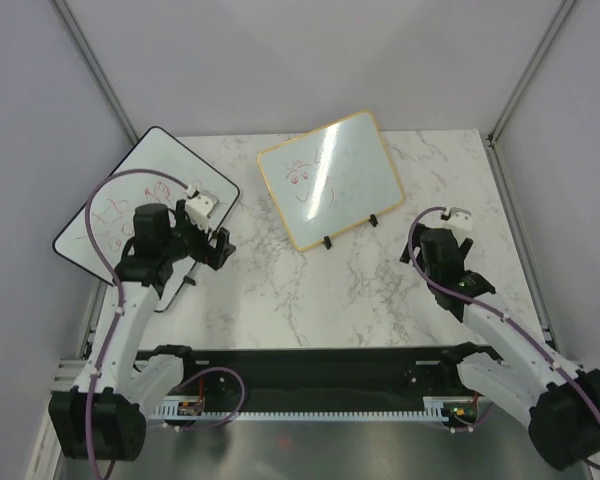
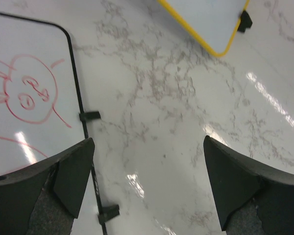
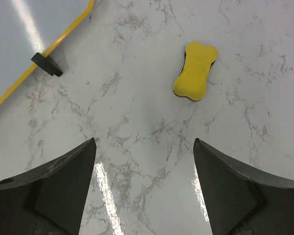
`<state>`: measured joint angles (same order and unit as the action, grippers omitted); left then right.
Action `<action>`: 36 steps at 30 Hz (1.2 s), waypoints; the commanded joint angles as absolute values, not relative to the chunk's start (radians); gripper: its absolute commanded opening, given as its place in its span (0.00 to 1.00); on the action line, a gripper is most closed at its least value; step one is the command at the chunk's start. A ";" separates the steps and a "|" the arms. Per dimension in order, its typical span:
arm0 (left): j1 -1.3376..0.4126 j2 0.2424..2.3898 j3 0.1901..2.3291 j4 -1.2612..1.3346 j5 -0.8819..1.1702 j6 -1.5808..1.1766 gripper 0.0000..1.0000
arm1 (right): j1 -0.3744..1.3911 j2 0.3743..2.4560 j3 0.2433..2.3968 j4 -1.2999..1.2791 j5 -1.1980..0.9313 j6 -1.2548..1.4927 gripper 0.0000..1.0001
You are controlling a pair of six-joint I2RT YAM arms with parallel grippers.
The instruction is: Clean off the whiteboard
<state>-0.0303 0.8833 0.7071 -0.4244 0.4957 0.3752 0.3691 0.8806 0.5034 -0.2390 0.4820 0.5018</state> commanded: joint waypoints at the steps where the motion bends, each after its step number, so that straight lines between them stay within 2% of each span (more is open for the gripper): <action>1: -0.035 1.059 0.912 -0.387 0.560 0.373 0.99 | 0.370 1.018 0.628 -0.290 0.572 0.532 0.88; 6: -0.072 1.229 1.009 -0.387 0.560 0.373 0.99 | 0.264 1.263 0.745 -0.311 0.571 0.529 0.85; 13: -0.146 1.400 1.064 -0.387 0.560 0.373 0.99 | 0.140 1.498 0.891 -0.299 0.522 0.518 0.79; 14: -0.149 1.425 1.075 -0.374 0.551 0.280 0.96 | 0.126 1.515 0.899 -0.295 0.503 0.523 0.79; 15: -0.149 1.458 1.083 -0.040 0.552 -0.003 0.91 | 0.114 1.541 0.903 -0.288 0.497 0.526 0.78; 19: -0.149 1.526 1.115 -0.020 0.561 -0.005 0.91 | 0.091 1.595 0.931 -0.250 0.453 0.525 0.69; 33: -0.149 1.606 1.128 -0.006 0.574 -0.011 0.91 | 0.023 1.677 0.939 -0.221 0.428 0.497 0.67; 36: -0.149 1.600 1.120 -0.005 0.578 -0.005 0.91 | 0.015 1.677 0.920 -0.181 0.391 0.491 0.61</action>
<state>-0.1501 1.6096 1.1057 -0.0486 0.5591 0.0154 0.0212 1.6737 0.9226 -0.2424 0.4320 0.5030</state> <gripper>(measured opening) 0.913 0.632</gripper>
